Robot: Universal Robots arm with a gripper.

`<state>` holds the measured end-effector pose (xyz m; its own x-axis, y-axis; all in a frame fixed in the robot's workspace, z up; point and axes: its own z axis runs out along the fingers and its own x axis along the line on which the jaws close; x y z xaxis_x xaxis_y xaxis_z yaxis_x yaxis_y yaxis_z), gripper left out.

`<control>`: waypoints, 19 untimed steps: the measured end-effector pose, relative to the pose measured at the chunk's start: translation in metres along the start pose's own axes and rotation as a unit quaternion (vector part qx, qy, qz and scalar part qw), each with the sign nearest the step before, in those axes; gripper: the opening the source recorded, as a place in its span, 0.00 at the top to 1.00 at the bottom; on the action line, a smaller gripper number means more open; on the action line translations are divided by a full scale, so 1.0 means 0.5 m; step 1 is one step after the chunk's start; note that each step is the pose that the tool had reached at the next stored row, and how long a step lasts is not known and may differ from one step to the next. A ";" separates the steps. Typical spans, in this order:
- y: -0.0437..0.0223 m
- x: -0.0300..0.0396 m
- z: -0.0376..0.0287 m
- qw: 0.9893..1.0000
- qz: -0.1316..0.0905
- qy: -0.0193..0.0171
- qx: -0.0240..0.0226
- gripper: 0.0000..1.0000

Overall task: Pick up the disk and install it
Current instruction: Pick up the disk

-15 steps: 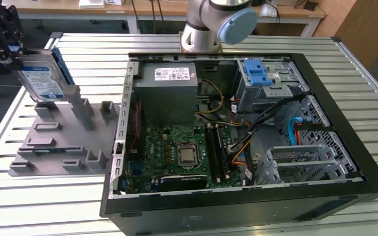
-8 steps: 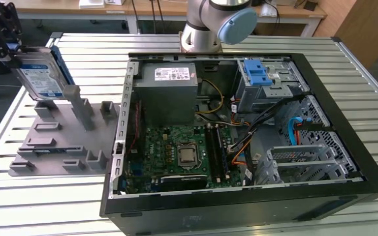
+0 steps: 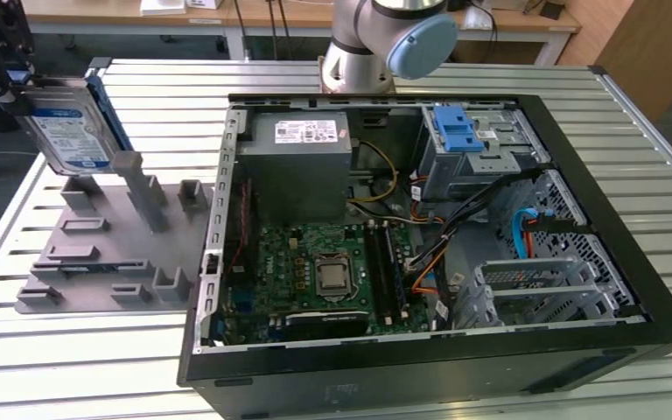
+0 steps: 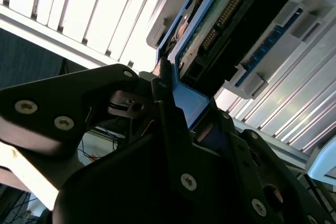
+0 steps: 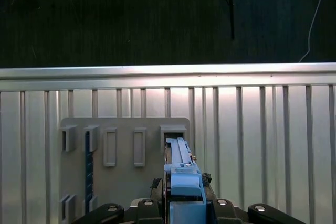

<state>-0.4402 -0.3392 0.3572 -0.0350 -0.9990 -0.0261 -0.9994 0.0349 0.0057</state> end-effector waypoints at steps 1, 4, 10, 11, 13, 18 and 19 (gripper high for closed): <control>0.000 0.000 -0.002 1.000 0.000 0.000 0.000 0.64; 0.000 0.000 -0.010 1.000 0.000 0.000 0.000 0.64; 0.000 -0.001 -0.025 1.000 0.000 0.000 0.000 0.64; 0.000 -0.001 -0.028 1.000 0.000 0.000 0.000 0.64; 0.000 -0.002 -0.033 1.000 0.000 0.000 0.000 0.64; 0.000 -0.002 -0.046 1.000 0.000 0.000 0.000 0.64; 0.000 -0.002 -0.048 1.000 0.000 0.000 0.000 0.64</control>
<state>-0.4402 -0.3386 0.3813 -0.0350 -0.9990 -0.0261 -0.9994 0.0349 0.0057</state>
